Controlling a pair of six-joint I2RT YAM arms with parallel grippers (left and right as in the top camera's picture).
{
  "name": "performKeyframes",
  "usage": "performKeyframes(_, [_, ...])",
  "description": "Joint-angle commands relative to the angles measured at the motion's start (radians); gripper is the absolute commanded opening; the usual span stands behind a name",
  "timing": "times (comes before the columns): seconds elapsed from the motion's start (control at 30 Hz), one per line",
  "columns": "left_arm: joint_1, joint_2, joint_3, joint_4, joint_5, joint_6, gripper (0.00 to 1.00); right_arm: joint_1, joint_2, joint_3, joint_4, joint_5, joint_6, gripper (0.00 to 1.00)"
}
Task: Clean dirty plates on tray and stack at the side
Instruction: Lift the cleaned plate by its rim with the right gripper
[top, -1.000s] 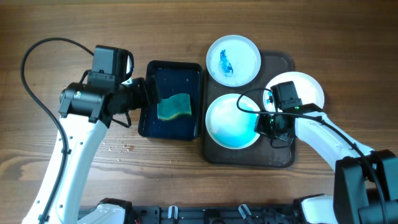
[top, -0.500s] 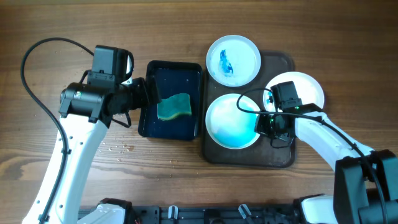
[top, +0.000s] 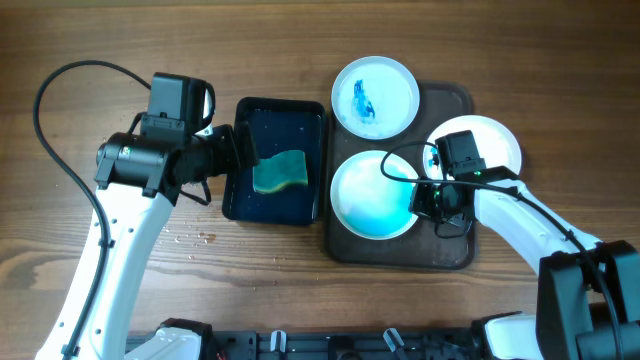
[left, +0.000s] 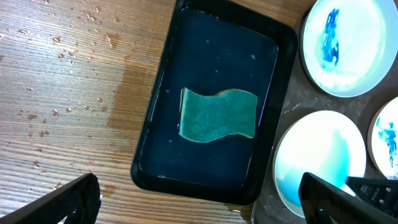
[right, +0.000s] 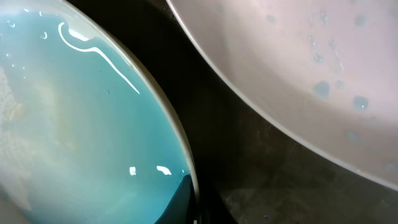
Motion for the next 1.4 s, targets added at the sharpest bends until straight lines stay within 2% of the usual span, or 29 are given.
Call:
performKeyframes(0.0, [0.005, -0.01, 0.016, 0.0, 0.006, 0.002, 1.0, -0.004, 0.026, -0.022, -0.013, 0.06, -0.005, 0.04])
performKeyframes(0.6, [0.005, -0.011, 0.016, -0.012, 0.005, 0.002, 1.0, -0.004, 0.026, -0.022, -0.008, 0.06, -0.005, 0.04])
performKeyframes(0.7, [0.005, -0.063, 0.016, -0.043, -0.058, -0.056, 1.0, -0.004, 0.026, -0.022, 0.017, 0.063, -0.035, 0.04])
performKeyframes(0.83, [0.005, -0.128, 0.016, -0.046, -0.078, -0.058, 1.0, -0.004, 0.024, -0.019, 0.028, 0.059, -0.039, 0.04])
performKeyframes(0.9, [0.005, -0.148, 0.016, -0.056, -0.078, -0.058, 1.0, -0.004, 0.015, 0.002, 0.008, 0.039, -0.087, 0.04])
performKeyframes(1.03, [0.005, -0.152, 0.016, -0.083, -0.078, -0.058, 1.0, -0.004, -0.027, 0.097, -0.116, 0.034, -0.16, 0.05])
performKeyframes(1.2, [0.005, -0.151, 0.016, -0.083, -0.078, -0.058, 1.0, -0.004, -0.075, 0.319, -0.309, 0.031, -0.233, 0.04])
performKeyframes(1.3, [0.005, -0.151, 0.016, -0.083, -0.078, -0.058, 1.0, 0.012, -0.08, 0.447, -0.344, 0.03, -0.245, 0.04])
performKeyframes(1.37, [0.005, -0.151, 0.016, -0.083, -0.078, -0.058, 1.0, 0.034, -0.08, 0.48, -0.288, 0.03, -0.24, 0.04])
